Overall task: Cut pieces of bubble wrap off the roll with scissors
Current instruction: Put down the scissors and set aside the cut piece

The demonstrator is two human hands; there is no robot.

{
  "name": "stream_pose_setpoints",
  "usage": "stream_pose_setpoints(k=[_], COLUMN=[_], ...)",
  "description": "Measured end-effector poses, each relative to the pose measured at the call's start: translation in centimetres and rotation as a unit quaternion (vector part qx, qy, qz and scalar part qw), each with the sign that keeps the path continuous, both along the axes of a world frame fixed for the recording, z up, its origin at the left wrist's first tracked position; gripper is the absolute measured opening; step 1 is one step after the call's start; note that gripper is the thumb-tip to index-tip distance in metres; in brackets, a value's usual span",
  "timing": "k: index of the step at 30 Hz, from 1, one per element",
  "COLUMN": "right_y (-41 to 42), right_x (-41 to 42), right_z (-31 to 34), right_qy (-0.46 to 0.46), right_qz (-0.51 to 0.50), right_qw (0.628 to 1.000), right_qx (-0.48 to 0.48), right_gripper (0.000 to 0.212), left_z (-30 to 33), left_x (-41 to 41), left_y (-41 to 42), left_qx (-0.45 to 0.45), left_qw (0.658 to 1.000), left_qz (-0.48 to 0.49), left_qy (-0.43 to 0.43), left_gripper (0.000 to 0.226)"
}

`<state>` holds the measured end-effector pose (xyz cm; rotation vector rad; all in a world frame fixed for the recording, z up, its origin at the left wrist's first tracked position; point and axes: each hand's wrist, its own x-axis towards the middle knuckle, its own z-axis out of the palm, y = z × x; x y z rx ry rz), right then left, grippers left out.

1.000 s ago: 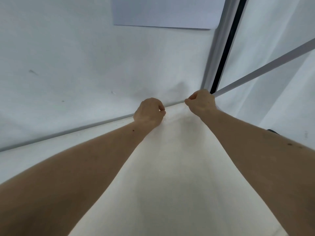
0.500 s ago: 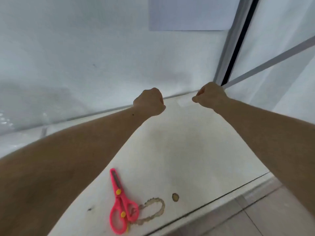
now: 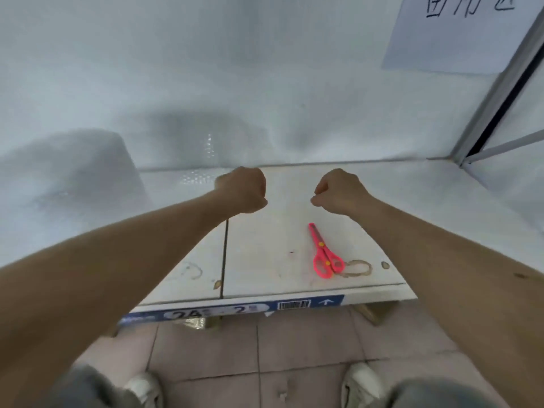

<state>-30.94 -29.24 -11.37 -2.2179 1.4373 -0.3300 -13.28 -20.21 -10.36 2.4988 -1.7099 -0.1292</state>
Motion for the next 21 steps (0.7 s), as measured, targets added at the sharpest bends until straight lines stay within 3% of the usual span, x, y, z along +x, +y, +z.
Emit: stream_pose_setpoints(k=[4,7,13,16,21], right_y=[4.2,6.2,5.6,3.5,-0.1], right_x=[3.2,5.3,9.9,12.2,14.6], right_z=[-0.6,-1.4,-2.9,-3.6,-5.4], right_qy=[0.031,0.05,0.095,0.095,0.065], right_qz=[0.039,0.053,0.067,0.061,0.029], right_qw=[0.999,0.997,0.993,0.994,0.997], right_qx=[0.005,0.007,0.002,-0.002,0.021], right_gripper=[0.004,0.022,0.029,0.038,0.071], left_z=[0.1,-0.8,-2.5,-3.6,-5.9], left_x=[4.0,6.7,9.6,10.2,9.6], left_y=[5.6,8.5,9.6,7.9,5.0], left_qx=[0.0,0.015,0.029,0.031,0.051], left_qw=[0.999,0.998,0.995,0.997,0.998], left_qz=[0.044,0.066,0.084,0.066,0.002], left_qy=[-0.023,-0.003,0.034,0.03,0.033], left_gripper=[0.017,0.017,0.03,0.042,0.054])
